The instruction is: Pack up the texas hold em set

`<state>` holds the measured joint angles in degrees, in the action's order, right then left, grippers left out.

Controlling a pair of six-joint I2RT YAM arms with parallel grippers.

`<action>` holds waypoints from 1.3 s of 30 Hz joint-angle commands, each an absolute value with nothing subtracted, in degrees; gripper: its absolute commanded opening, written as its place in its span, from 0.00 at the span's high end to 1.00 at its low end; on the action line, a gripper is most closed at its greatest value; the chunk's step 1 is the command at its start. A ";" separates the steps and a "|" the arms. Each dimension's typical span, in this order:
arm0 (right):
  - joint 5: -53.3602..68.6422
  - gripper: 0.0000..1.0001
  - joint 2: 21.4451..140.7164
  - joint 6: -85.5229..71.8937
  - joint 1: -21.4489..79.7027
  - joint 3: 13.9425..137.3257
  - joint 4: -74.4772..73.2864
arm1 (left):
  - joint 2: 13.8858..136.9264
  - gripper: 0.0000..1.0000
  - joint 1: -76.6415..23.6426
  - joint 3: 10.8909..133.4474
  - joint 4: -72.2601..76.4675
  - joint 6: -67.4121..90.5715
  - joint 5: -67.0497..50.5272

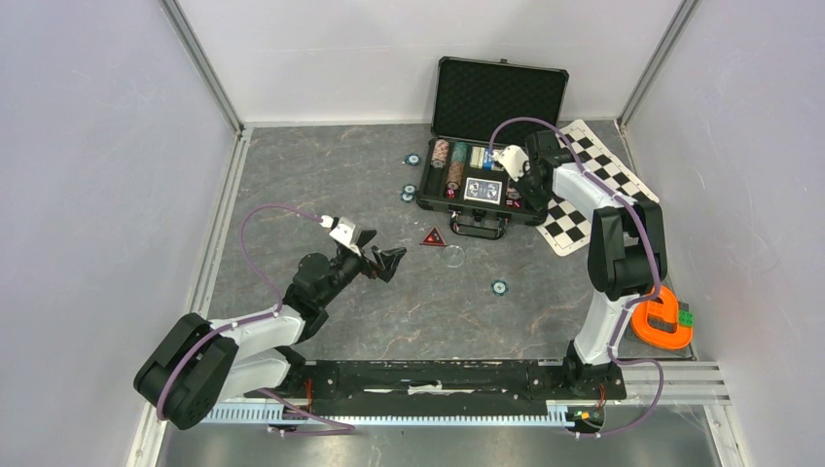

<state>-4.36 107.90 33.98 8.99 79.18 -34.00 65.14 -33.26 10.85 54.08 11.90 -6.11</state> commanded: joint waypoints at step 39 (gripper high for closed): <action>16.53 1.00 95.37 10.91 13.91 58.41 -24.90 | 65.06 0.00 -33.92 11.10 55.64 9.64 -6.25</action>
<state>8.93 97.89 21.56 8.80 63.70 -21.56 65.21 -33.52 10.85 53.67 11.88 -6.11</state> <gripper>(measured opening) 0.175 0.994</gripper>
